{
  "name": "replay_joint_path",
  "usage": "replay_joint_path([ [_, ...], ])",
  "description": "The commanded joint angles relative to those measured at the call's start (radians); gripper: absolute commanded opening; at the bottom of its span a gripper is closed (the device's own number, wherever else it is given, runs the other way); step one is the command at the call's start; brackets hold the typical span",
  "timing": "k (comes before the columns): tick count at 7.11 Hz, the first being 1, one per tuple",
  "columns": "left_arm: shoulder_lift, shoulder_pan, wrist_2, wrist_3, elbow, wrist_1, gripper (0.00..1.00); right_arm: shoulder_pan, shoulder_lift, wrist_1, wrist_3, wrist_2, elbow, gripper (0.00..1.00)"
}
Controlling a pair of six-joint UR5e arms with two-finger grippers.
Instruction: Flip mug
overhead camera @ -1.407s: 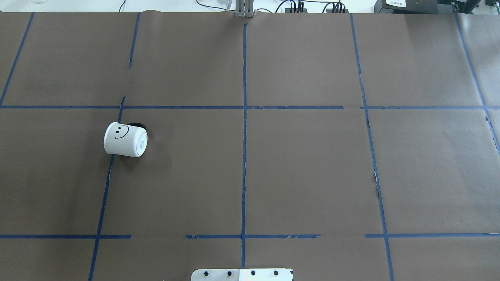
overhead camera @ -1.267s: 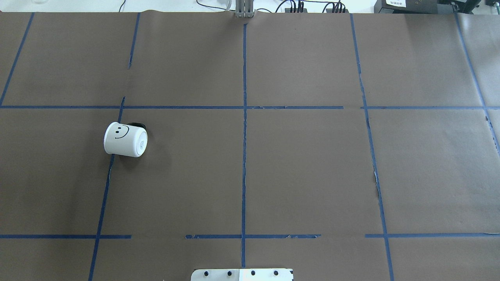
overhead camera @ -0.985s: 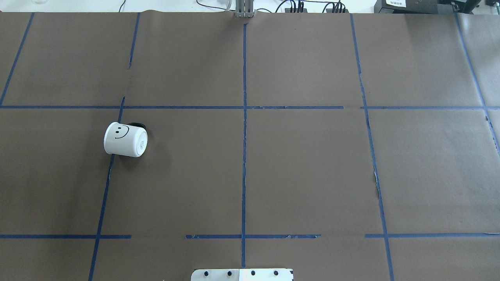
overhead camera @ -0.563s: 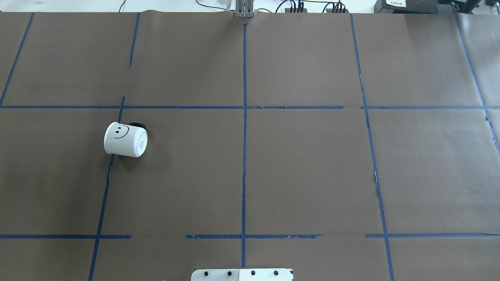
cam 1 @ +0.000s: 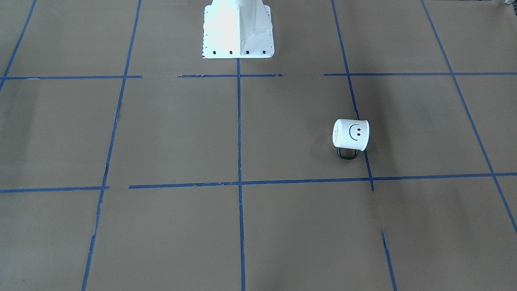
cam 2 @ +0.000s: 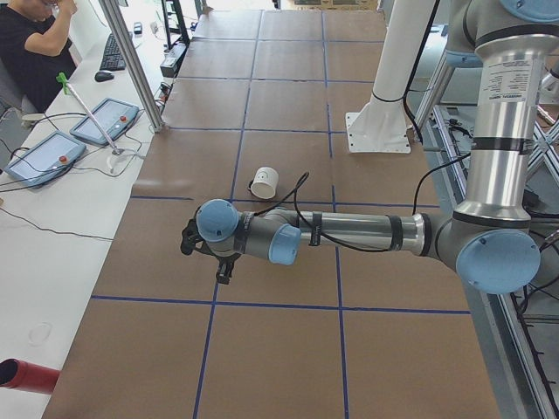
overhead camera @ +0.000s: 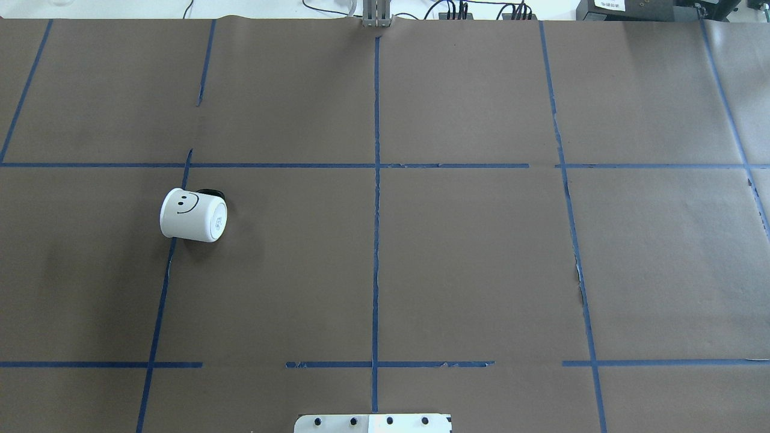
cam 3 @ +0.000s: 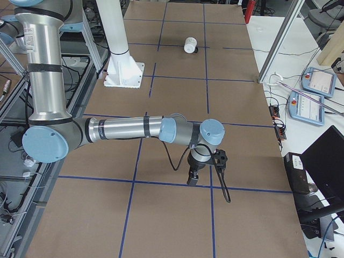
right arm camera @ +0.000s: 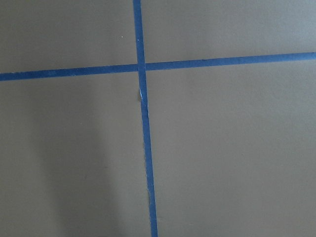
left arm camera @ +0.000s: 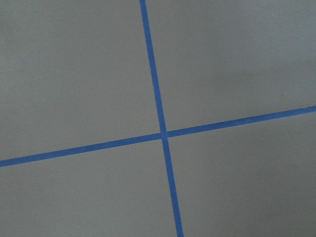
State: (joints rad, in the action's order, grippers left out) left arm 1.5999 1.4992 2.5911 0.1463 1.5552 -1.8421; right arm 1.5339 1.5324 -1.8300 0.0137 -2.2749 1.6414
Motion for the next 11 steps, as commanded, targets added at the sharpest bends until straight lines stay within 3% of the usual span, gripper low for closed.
replay_joint_path([
  [1, -0.006, -0.09, 0.027, 0.325, -0.009, -0.245, 1.0, 0.0, 0.0, 0.0, 0.0, 0.0, 0.0, 1.0],
  [2, -0.009, -0.121, 0.024, 0.405, -0.015, -0.347, 1.0, 0.0, 0.0, 0.0, 0.0, 0.0, 0.0, 1.0],
  [4, -0.023, -0.126, 0.001, 0.415, -0.12, -0.617, 1.0, 0.0, 0.0, 0.0, 0.0, 0.0, 0.0, 1.0],
  [7, -0.063, -0.171, -0.005, 0.839, -0.205, -1.062, 1.0, 0.0, 0.0, 0.0, 0.0, 0.0, 0.0, 1.0],
  [11, -0.063, -0.328, -0.156, 1.158, -0.224, -1.366, 1.0, 0.0, 0.0, 0.0, 0.0, 0.0, 0.0, 1.0],
])
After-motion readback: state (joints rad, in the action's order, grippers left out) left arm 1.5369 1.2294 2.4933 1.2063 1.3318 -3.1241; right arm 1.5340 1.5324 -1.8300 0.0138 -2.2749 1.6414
